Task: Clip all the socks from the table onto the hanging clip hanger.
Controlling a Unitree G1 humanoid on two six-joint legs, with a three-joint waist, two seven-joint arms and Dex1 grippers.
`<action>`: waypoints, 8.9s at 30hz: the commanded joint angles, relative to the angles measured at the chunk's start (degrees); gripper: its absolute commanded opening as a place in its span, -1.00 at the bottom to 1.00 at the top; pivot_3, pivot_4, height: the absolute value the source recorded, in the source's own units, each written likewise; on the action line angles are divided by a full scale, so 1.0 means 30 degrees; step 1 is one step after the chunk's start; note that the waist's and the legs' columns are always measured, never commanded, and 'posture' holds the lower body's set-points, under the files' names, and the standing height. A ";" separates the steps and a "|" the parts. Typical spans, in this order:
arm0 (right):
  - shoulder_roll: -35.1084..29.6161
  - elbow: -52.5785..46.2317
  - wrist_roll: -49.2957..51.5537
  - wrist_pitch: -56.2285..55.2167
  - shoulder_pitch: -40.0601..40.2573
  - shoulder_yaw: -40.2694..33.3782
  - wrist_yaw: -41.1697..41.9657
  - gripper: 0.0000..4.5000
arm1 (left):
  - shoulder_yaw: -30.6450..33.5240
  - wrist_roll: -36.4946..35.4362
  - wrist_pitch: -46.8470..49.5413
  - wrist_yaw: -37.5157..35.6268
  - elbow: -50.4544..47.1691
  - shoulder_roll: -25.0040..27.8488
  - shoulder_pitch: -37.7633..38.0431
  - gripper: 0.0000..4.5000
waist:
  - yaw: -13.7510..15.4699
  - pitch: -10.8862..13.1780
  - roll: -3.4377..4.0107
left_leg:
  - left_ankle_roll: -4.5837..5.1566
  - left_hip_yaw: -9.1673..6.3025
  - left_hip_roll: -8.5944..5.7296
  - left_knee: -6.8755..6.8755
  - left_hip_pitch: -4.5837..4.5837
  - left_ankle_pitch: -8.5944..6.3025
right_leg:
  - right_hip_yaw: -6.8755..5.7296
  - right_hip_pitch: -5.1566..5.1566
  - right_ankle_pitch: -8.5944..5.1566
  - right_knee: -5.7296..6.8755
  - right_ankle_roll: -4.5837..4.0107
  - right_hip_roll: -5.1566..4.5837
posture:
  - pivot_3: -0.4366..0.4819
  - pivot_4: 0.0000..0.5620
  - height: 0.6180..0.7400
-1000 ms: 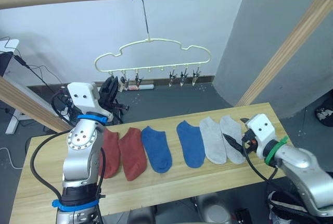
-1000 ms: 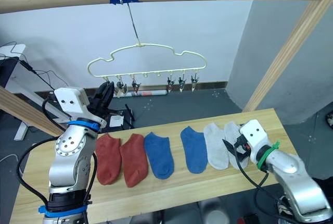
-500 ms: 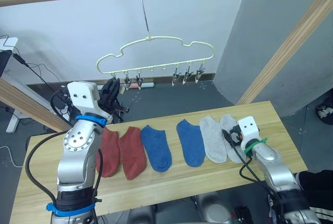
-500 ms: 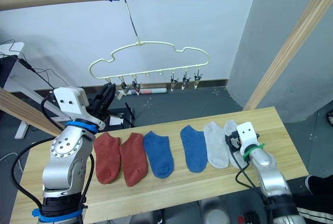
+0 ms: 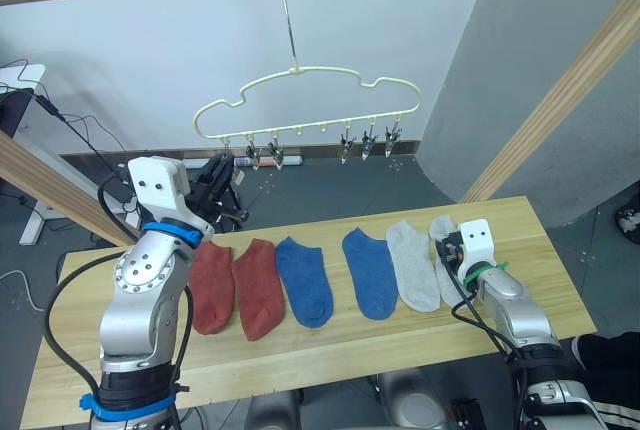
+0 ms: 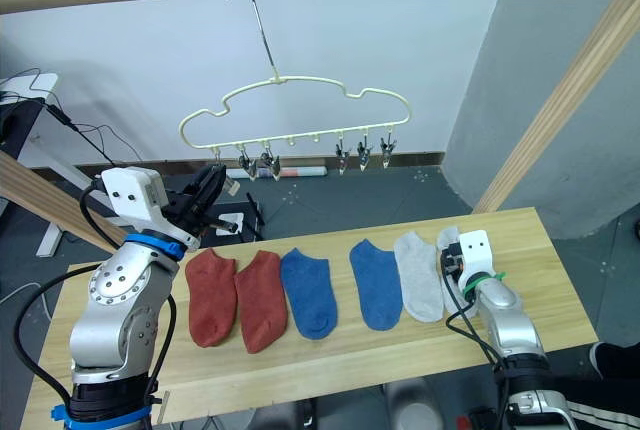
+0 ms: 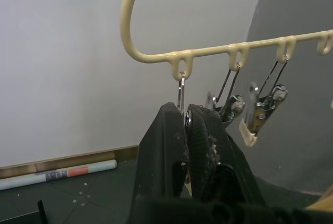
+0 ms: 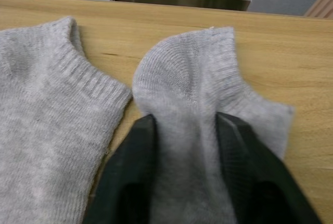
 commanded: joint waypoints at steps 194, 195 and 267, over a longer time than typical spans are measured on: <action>-0.2652 -0.9129 -0.0329 0.2191 0.2063 0.4223 0.0439 0.98 | -0.2869 0.1986 -0.4243 0.1012 0.1356 -0.2930 -0.1884 -1.00 | 0.0290 0.0495 -0.0122 | -0.0074 0.0004 -0.0009 0.0023 -0.0219 0.0052 | -0.0003 -0.0258 0.0006 0.0086 -0.0010 -0.0015 | -0.63 0.01 1.00; -0.2305 -0.8344 -0.0566 0.1795 0.1962 0.4179 0.0282 0.98 | -0.2871 0.1988 -0.4225 0.1025 0.1335 -0.2919 -0.1873 -1.00 | 0.0288 0.0496 -0.0119 | -0.0074 0.0004 -0.0007 0.0022 -0.0220 0.0052 | -0.0006 -0.0258 0.0006 0.0084 -0.0011 -0.0014 | -0.63 0.01 1.00; 0.2168 -1.0703 -0.0499 -0.0932 -0.3023 0.7252 0.6191 -0.99 | 0.0453 -1.0330 0.7287 0.1953 -0.3045 -0.0513 -0.2190 -1.00 | 0.0438 0.0475 -0.0110 | -0.0075 -0.0114 -0.0003 0.0250 -0.0233 0.0046 | -0.0073 -0.0159 0.0034 0.0125 0.0000 0.0000 | -0.52 0.01 1.00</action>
